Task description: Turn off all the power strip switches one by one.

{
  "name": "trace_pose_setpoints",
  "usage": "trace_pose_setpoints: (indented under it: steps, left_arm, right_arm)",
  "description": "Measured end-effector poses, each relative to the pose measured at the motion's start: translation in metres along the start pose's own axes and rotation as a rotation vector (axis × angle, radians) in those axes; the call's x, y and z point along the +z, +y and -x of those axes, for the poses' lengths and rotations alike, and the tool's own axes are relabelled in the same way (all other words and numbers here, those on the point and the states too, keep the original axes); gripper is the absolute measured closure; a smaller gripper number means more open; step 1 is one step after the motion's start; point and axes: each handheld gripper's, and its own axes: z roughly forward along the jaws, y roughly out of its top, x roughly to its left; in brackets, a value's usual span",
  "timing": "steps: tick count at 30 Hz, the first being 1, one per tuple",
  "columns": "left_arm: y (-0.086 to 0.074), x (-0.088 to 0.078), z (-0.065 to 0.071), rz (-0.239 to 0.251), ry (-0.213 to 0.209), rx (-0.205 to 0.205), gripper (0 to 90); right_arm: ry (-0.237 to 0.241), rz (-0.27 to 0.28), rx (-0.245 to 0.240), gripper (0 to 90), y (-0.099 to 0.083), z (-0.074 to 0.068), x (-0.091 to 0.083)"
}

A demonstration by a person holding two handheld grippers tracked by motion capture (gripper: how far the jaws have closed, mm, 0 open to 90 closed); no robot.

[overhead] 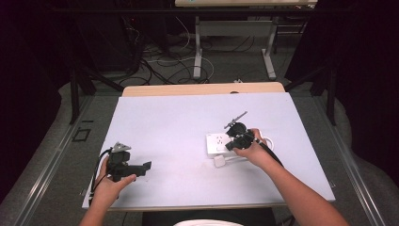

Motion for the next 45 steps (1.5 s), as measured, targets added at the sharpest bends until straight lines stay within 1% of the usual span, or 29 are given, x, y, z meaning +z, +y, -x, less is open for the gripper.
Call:
trace_pose_setpoints:
  steps: [1,2,3,6,17,18,20,26,30,37,38,39,41,42,43,45]
  left_arm:
    - [0.0000,0.0000,0.0001,0.000,0.000,0.000,3.9]
    - [0.0001,0.0000,0.0001,0.000,0.000,0.000,3.9]
    - [0.0001,0.0000,0.0002,0.001,-0.001,-0.002,3.9]
    - [0.0000,0.0001,0.0002,0.001,0.001,0.000,3.9]
    - [0.0000,0.0001,0.0000,0.001,0.000,-0.001,3.9]
    - [0.0000,0.0001,0.0000,0.001,0.000,-0.001,3.9]
    - [0.0000,0.0001,0.0000,0.001,0.001,-0.001,3.9]
    - [0.0000,0.0002,0.0003,0.002,-0.001,-0.009,3.9]
    - [0.0000,0.0002,0.0000,0.003,-0.002,-0.008,3.9]
    - [0.0000,0.0004,0.0002,0.003,0.000,-0.009,3.9]
    - [0.0000,0.0004,0.0003,0.003,0.000,-0.009,3.9]
    - [0.0000,0.0004,0.0001,0.002,0.000,-0.008,4.0]
    - [0.0000,0.0005,0.0001,0.002,0.000,-0.009,3.9]
    - [0.0000,0.0005,0.0001,0.002,0.000,-0.008,3.9]
    - [0.0000,0.0006,0.0000,0.003,0.000,-0.007,3.9]
    - [0.0000,0.0005,0.0000,0.002,-0.001,-0.008,3.9]
  right_arm:
    - [0.003,0.029,0.003,90.0,-0.0008,-0.0002,0.0018]
    - [0.003,0.029,0.003,90.0,-0.0008,-0.0002,0.0018]
    - [0.000,-0.003,0.000,90.0,0.0000,0.0001,-0.0003]
    - [-0.006,-0.007,-0.002,90.0,0.0001,-0.0005,-0.0004]
    - [-0.006,-0.002,-0.009,90.0,0.0003,-0.0001,-0.0002]
    - [-0.005,0.011,-0.006,90.0,0.0000,-0.0002,0.0008]
    - [-0.006,0.005,-0.008,90.0,0.0002,-0.0004,0.0005]
    - [-0.005,0.025,0.009,90.0,0.0002,-0.0016,0.0022]
    - [-0.010,0.014,-0.003,89.2,0.0003,-0.0009,0.0010]
    - [-0.007,0.007,0.001,88.7,0.0006,-0.0017,-0.0004]
    - [-0.007,0.029,0.000,88.6,0.0004,-0.0018,0.0007]
    - [-0.005,0.006,-0.005,88.5,0.0015,-0.0018,-0.0013]
    - [-0.002,0.027,0.021,88.1,0.0014,-0.0040,-0.0008]
    - [-0.017,0.017,0.020,88.0,0.0022,-0.0044,-0.0016]
    - [-0.010,0.029,0.012,88.0,0.0029,-0.0045,-0.0016]
    - [-0.005,0.014,-0.001,88.0,0.0050,-0.0052,-0.0042]
